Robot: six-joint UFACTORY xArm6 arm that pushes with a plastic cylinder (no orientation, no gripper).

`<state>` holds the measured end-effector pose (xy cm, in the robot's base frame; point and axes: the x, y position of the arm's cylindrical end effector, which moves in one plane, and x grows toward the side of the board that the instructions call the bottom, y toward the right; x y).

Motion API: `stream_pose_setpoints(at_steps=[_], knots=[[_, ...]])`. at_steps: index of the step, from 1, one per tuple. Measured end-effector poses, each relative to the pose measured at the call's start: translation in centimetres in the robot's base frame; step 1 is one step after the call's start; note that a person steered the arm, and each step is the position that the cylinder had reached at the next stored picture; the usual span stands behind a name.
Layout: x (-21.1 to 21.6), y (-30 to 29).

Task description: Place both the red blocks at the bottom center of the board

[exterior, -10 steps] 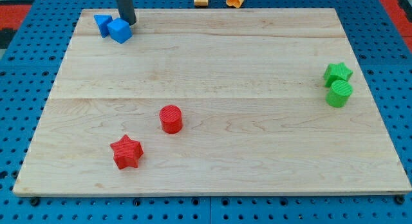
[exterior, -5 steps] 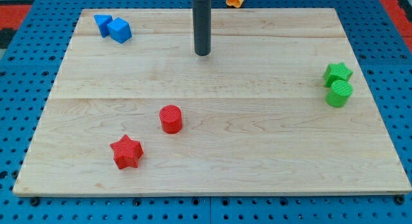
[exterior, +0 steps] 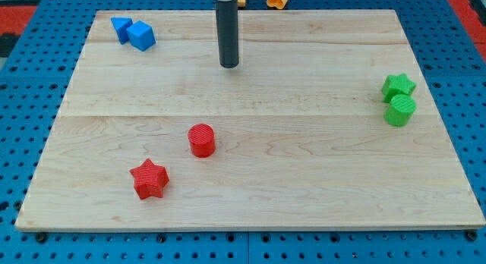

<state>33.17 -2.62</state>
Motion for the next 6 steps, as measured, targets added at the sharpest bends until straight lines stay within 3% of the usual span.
stream_pose_setpoints(at_steps=[1,4,5,6], knots=[[2.2,0.0],[15.4,-2.0],[16.4,-5.6],[20.2,-1.2]])
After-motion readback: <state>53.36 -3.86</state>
